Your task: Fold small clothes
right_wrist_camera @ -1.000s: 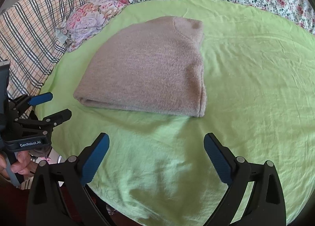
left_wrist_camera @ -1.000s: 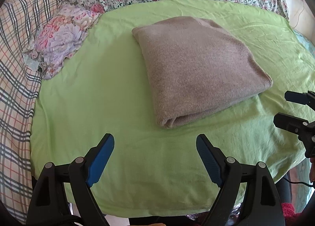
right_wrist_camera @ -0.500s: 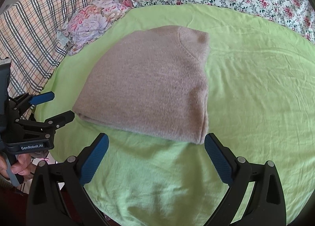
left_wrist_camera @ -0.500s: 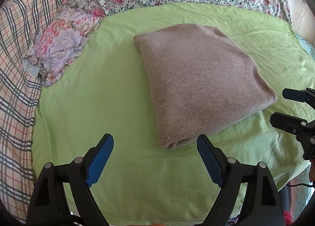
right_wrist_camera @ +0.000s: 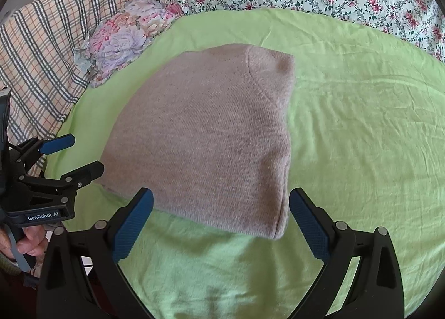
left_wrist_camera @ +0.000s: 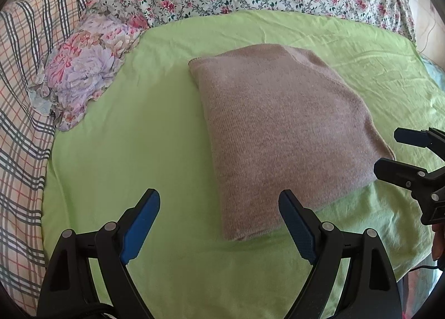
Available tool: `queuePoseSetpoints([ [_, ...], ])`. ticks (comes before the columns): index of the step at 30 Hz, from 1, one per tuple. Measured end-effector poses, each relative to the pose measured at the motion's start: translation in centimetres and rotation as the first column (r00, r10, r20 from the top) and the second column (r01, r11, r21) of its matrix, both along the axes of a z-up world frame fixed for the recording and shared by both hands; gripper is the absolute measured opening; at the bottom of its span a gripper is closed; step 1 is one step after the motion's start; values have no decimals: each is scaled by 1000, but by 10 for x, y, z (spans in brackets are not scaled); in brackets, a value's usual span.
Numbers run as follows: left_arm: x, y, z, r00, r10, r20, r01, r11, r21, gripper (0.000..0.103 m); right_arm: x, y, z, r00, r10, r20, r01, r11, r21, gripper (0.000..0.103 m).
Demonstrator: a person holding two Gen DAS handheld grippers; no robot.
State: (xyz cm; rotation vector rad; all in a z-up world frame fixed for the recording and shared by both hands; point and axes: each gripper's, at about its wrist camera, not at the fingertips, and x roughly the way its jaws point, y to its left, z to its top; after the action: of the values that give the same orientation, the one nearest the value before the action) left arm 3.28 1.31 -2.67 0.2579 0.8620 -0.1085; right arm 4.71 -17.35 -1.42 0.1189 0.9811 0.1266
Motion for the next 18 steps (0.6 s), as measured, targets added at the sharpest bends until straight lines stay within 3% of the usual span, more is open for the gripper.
queuePoseSetpoints([
  [18, 20, -5, 0, 1000, 0, -3, 0, 1000, -8, 89, 17, 2, 2, 1000, -16, 14, 16, 1000, 7, 98],
])
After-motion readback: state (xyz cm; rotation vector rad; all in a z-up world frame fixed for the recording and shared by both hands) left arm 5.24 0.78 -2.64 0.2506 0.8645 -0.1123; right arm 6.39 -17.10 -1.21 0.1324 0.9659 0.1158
